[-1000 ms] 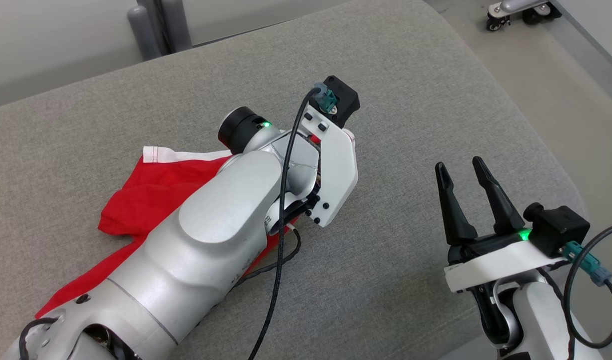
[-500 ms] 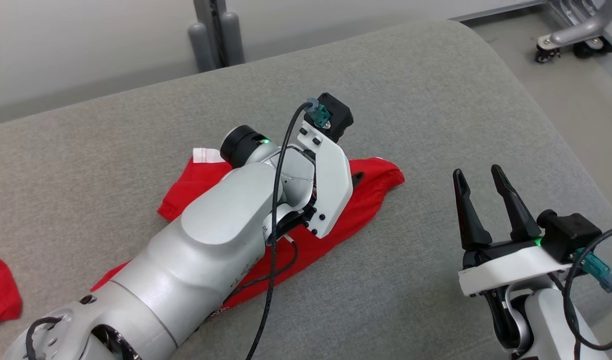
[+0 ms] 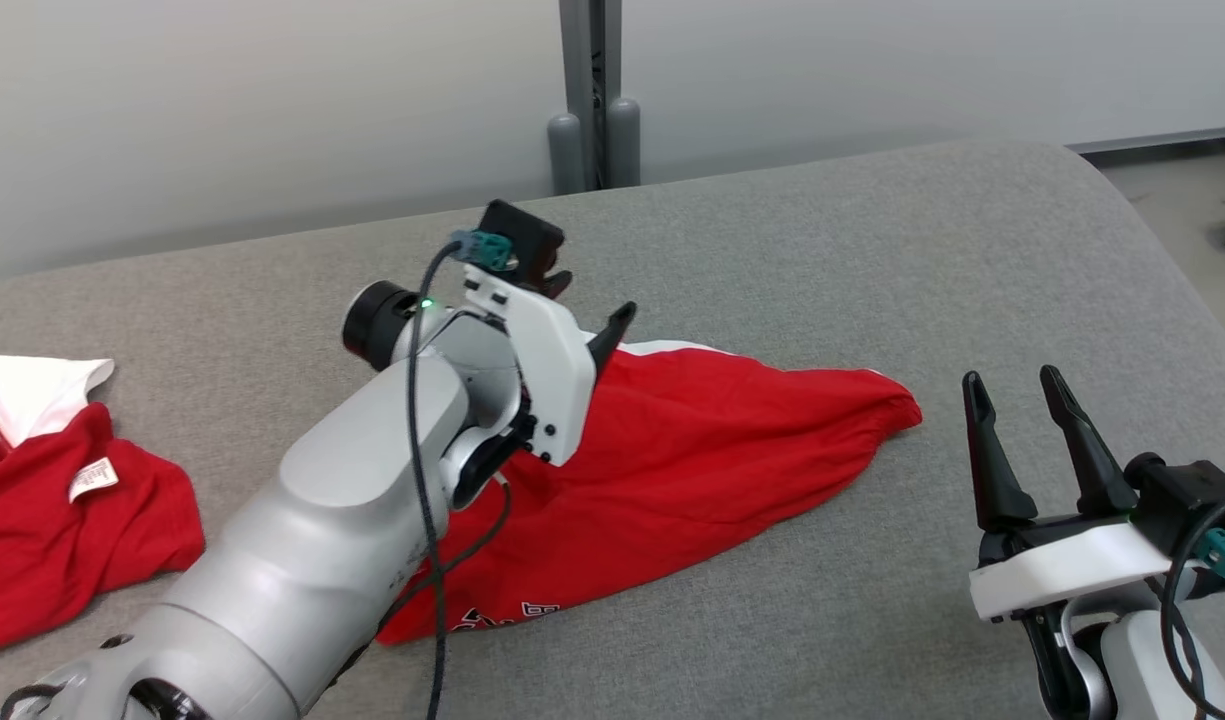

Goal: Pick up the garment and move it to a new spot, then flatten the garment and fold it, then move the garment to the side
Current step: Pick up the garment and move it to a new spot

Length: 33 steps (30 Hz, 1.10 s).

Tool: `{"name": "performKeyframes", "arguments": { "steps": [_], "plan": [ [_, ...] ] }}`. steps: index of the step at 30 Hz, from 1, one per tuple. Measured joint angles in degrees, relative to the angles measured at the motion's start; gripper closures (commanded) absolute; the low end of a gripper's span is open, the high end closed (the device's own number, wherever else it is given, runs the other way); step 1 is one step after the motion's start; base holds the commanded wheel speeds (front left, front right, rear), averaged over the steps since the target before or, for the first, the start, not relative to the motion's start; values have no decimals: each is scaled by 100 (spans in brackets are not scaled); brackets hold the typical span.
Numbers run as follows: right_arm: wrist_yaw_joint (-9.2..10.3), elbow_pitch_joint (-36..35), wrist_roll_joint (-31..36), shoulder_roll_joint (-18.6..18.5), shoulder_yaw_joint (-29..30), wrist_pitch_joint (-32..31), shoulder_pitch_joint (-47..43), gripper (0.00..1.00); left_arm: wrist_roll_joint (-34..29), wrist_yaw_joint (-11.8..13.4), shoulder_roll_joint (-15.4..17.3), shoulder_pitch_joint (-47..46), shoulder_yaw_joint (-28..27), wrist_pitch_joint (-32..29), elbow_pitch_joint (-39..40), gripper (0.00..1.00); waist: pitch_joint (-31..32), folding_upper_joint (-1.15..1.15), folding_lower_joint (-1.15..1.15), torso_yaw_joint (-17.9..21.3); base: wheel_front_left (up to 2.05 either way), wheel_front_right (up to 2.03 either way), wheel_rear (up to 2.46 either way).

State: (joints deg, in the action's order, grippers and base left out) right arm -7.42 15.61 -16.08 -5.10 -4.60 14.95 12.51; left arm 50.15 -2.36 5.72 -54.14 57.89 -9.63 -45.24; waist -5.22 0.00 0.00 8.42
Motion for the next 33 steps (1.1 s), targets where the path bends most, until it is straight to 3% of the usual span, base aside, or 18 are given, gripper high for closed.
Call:
{"name": "performKeyframes", "arguments": {
  "steps": [5, 14, 20, 25, 30, 33],
  "plan": [
    [0, -29, -8, -55, 76, 0, -168, 0, -3, 94, 287, 343, -164, 698, -69, 0, 187, 0, 0, -234, 0, 0, 0],
    [0, -114, -69, -36, 67, 1, -468, 0, 90, 583, 892, 1242, -757, 2232, 471, 0, 470, 0, 0, -480, 0, 0, 0],
    [0, -387, -48, -38, 222, 4, -570, 0, 25, 988, 1426, 1917, -1203, 2451, 1139, 0, 481, 0, 0, -523, 0, 0, 0],
    [0, -600, 0, -86, 259, 4, -716, 0, -313, 1392, 1769, 2729, -1980, 2479, 2043, 0, 485, 0, 0, -547, 0, 0, 0],
    [0, -832, -1, -69, 315, 4, -844, 0, -722, 1623, 1803, 3782, -2970, 2479, 2877, 0, 431, 0, 0, -570, 0, 0, 0],
    [0, -951, 2, -32, 355, 4, -884, 0, -976, 1644, 1612, 4297, -3487, 2477, 3250, 0, 383, 0, 0, -578, 0, 0, 0]
  ]
}}
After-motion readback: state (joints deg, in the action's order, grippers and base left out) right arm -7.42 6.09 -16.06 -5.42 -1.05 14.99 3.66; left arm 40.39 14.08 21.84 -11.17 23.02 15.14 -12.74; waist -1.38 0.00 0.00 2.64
